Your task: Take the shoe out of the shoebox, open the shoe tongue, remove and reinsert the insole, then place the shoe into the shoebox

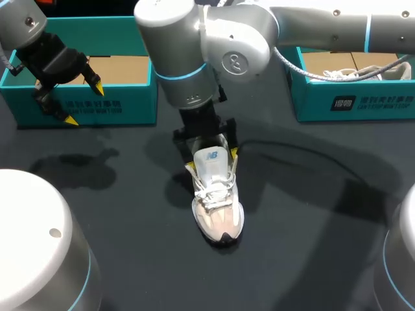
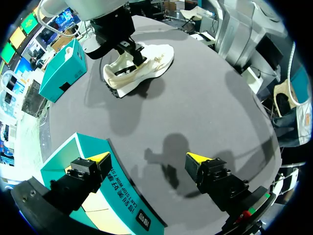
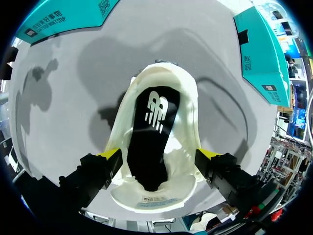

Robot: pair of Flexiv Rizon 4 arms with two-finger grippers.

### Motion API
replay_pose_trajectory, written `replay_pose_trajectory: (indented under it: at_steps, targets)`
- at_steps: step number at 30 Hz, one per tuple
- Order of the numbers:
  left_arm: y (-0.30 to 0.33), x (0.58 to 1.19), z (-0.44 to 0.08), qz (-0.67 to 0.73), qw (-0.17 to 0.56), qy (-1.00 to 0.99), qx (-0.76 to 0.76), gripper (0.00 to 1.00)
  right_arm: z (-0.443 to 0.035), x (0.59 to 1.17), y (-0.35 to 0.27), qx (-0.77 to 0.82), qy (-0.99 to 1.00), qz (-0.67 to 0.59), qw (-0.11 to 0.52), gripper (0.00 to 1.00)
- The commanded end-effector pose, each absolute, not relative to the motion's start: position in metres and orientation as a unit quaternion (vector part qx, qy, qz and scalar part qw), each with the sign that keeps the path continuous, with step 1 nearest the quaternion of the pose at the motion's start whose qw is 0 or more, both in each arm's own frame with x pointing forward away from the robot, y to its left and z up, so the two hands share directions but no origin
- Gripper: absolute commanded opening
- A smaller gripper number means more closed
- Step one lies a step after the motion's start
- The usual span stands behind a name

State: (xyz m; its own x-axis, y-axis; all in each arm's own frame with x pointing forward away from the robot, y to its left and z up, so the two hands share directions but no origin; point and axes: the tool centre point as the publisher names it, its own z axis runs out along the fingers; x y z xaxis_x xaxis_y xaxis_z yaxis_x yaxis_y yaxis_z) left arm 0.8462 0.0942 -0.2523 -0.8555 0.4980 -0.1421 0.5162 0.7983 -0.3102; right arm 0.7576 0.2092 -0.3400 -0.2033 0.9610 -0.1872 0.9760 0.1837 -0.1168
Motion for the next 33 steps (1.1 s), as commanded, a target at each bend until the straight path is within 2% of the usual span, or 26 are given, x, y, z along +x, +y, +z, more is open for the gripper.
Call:
replay_pose_trajectory:
  at_steps: [1,33]
  targets:
    - [0.094,0.846,-0.252,-0.170,0.027,0.948,0.268,1.00,-0.336,0.752,0.201,0.635,0.765,-0.101,0.032,1.00]
    - [0.094,0.846,-0.252,-0.170,0.027,0.948,0.268,1.00,-0.314,0.710,0.202,0.642,0.760,-0.101,0.011,1.00]
